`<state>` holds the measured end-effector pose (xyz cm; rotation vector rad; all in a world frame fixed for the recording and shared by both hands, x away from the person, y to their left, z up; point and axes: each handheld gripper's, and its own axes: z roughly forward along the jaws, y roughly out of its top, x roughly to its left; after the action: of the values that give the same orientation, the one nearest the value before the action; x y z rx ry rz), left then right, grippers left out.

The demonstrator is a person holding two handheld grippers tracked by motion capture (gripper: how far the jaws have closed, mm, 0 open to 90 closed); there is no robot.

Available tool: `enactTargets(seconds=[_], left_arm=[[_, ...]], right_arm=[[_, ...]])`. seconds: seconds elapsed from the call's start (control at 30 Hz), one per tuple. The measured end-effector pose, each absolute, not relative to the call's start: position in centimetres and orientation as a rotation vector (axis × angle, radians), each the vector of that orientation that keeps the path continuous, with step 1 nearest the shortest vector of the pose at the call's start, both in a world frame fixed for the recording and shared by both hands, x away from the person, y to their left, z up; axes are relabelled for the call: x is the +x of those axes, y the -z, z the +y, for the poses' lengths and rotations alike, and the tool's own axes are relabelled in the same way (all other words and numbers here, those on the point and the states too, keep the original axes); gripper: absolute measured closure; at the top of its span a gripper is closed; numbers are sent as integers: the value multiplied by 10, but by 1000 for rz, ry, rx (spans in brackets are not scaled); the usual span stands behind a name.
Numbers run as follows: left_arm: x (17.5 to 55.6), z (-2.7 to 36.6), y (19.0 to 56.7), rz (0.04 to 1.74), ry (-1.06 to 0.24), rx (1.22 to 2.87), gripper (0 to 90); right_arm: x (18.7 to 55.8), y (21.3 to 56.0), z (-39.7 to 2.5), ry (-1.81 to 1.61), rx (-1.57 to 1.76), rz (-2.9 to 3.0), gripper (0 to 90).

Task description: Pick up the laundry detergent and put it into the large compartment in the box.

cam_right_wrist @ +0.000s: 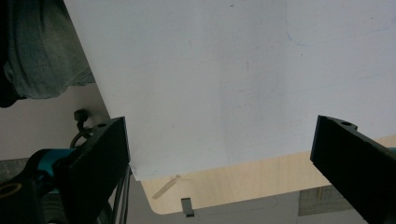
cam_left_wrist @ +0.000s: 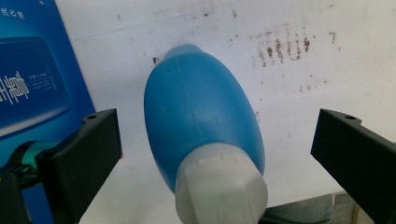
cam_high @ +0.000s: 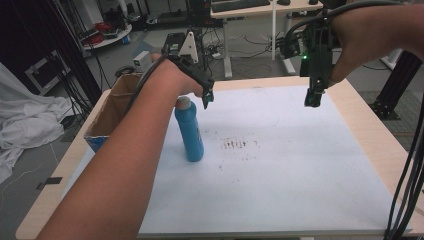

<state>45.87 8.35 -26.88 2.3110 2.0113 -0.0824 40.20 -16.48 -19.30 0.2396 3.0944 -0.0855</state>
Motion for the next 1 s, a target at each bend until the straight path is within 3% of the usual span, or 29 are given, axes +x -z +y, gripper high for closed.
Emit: enactTargets(seconds=[0.63,0.83,1.0], left_arm=[[465,82,297,2047,107,2335,19],[465,84,303,2052,113,2338,100],[465,84,303,2053,110,2353,110]], right_arm=[[405,198,-169,91,244,3096,37],[406,199,-173,86,249,3095,37],[406,199,-173,79,249,3097,37]])
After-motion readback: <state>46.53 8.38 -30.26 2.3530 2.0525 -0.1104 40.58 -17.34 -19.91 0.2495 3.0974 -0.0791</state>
